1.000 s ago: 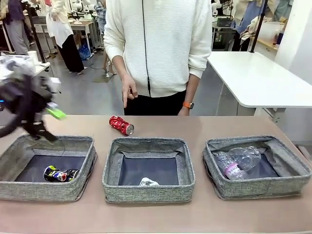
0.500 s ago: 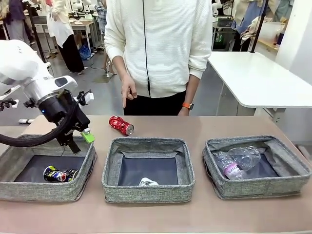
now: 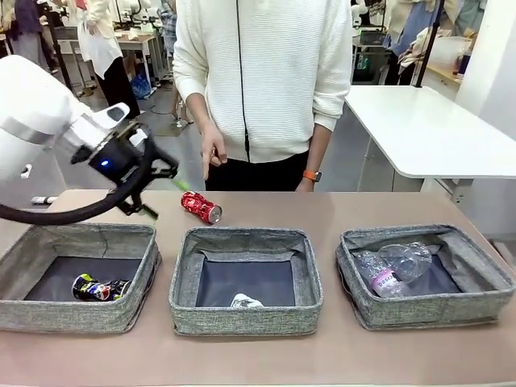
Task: Sort the waste into the appropriate baskets.
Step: Pick up the waste item pointed out by the person.
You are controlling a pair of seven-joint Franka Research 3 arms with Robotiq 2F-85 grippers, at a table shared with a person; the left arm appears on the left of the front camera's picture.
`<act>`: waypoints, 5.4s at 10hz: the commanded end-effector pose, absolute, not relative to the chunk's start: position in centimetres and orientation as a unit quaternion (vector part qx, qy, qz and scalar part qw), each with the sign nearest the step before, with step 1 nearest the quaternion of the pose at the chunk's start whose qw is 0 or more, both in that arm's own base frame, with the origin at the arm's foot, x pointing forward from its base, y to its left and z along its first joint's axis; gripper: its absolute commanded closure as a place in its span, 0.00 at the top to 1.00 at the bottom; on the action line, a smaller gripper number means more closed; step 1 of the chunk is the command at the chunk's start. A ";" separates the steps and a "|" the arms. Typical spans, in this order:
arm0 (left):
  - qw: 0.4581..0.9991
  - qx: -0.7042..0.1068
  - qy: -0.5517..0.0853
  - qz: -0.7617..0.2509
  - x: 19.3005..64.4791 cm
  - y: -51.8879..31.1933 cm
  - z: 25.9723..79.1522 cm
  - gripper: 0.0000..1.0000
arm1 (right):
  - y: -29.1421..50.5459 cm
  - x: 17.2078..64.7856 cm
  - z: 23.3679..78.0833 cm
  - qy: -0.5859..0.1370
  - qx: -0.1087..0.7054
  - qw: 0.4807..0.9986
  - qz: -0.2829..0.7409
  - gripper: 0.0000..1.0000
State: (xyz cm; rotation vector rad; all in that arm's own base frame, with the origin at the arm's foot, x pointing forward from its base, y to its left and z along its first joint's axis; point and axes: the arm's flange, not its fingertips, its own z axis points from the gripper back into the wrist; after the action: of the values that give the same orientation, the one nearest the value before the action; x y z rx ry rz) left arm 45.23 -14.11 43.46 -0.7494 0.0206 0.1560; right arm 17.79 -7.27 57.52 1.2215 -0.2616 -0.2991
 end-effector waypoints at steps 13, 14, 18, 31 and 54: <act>0.950 -0.129 -0.152 0.240 55.0 -22.2 38.1 1.00 | -7.2 18.0 58.0 -0.128 0.574 0.798 -0.127 1.00; 0.947 -0.132 -0.152 0.252 56.0 -22.1 37.5 1.00 | -7.2 18.0 58.0 -0.128 0.574 0.798 -0.127 1.00; 0.939 -0.125 -0.167 0.274 59.0 -22.8 34.6 1.00 | -7.2 18.0 58.0 -0.128 0.574 0.798 -0.127 1.00; 0.934 -0.088 -0.160 0.306 61.1 -23.8 31.3 0.37 | -7.2 18.0 58.0 -0.128 0.574 0.798 -0.127 1.00; 0.975 -0.155 -0.123 0.101 37.7 -21.7 56.1 0.35 | -7.2 18.0 58.0 -0.128 0.574 0.798 -0.127 1.00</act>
State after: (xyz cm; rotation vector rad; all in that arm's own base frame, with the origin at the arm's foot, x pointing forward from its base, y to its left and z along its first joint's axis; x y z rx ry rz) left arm 37.46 -19.07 52.40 -0.3078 -0.2819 0.2297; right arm 17.76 -7.21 57.75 1.2149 -0.2597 -0.2957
